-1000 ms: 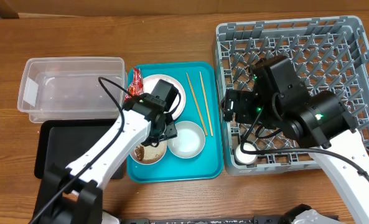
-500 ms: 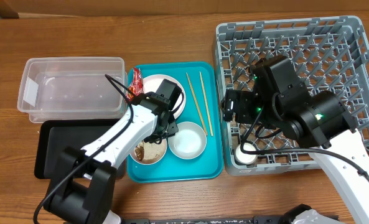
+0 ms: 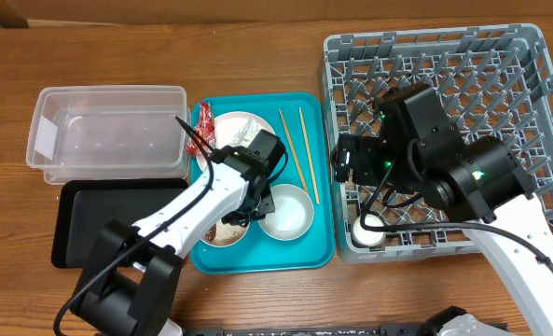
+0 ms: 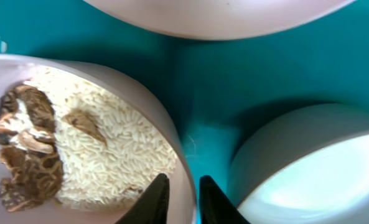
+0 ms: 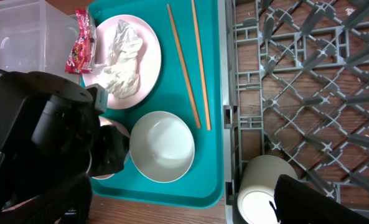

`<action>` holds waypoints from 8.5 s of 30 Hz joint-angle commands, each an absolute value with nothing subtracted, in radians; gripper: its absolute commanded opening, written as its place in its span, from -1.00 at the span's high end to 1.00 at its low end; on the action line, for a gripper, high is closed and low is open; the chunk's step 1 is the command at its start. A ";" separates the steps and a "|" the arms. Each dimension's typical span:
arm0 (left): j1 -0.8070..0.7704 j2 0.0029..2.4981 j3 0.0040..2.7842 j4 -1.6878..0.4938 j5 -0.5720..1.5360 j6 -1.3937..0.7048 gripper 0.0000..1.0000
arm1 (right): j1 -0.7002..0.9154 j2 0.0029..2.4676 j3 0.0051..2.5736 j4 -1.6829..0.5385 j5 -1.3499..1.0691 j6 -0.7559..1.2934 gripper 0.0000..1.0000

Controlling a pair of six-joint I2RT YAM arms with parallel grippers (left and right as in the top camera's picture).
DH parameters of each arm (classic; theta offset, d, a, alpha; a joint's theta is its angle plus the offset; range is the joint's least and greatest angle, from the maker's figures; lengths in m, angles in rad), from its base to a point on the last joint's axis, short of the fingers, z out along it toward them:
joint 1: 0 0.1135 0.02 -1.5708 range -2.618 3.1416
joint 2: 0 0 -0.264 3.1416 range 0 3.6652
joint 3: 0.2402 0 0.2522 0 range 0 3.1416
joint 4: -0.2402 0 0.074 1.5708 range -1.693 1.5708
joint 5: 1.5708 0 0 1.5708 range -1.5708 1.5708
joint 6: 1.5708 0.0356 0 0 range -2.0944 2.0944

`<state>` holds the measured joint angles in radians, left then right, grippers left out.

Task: Sort waste into correct bins and load items into the dishwasher
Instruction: 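Grasp the rim of the pink rice bowl with the left gripper, then tip the pink bowl over the black tray to dump the rice, then set the emptied pink bowl back on the teal tray, then grasp the tissue and red wrapper from the plate with left gripper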

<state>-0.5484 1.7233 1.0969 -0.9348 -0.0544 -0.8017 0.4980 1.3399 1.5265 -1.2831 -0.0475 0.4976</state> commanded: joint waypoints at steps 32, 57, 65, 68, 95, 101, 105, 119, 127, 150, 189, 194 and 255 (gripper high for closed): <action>-0.019 1.171 1.174 -1.228 0.470 -0.181 0.92 | 0.495 1.335 1.544 -1.287 -0.047 0.498 -0.92; 0.738 1.883 1.114 -1.691 1.205 0.776 0.92 | 0.495 1.335 1.544 -1.289 -0.047 0.498 -0.93; 0.824 1.893 1.114 -1.692 1.213 0.769 0.92 | 0.495 1.335 1.544 -1.288 -0.047 0.498 -0.93; 0.833 1.893 1.114 -1.692 1.216 0.769 0.92 | 0.495 1.335 1.544 -1.288 -0.047 0.498 -0.94; 0.809 1.865 1.108 -1.623 1.270 0.804 0.92 | 0.495 1.335 1.544 -1.287 -0.047 0.498 -0.95; 0.811 1.869 1.106 -1.617 1.325 0.665 0.92 | 0.495 1.335 1.544 -1.288 -0.047 0.498 -0.95; 0.766 1.816 1.089 -1.693 1.260 0.757 0.92 | 0.495 1.335 1.544 -1.296 -0.047 0.496 -0.96; 0.682 1.568 1.122 -1.679 1.224 0.635 0.92 | 0.495 1.335 1.544 -1.289 -0.047 0.491 -0.96; 0.554 1.306 1.132 -1.542 0.828 0.299 0.92 | 0.495 1.335 1.544 -1.280 -0.047 0.491 -0.97; -0.504 1.287 0.910 -0.965 0.039 -0.625 0.92 | 0.495 1.335 1.544 -1.262 -0.047 0.491 -0.97; -0.423 1.935 1.272 -0.598 -0.185 -0.351 0.25 | 0.496 1.337 1.544 -1.281 -0.047 0.491 -0.97; -0.423 1.895 1.393 -0.698 -0.048 -0.352 0.92 | 0.496 1.337 1.544 -1.285 -0.047 0.491 -0.97; -0.283 1.849 1.783 -1.089 -0.084 -0.329 0.92 | 0.496 1.353 1.525 -1.273 -0.047 0.491 -0.99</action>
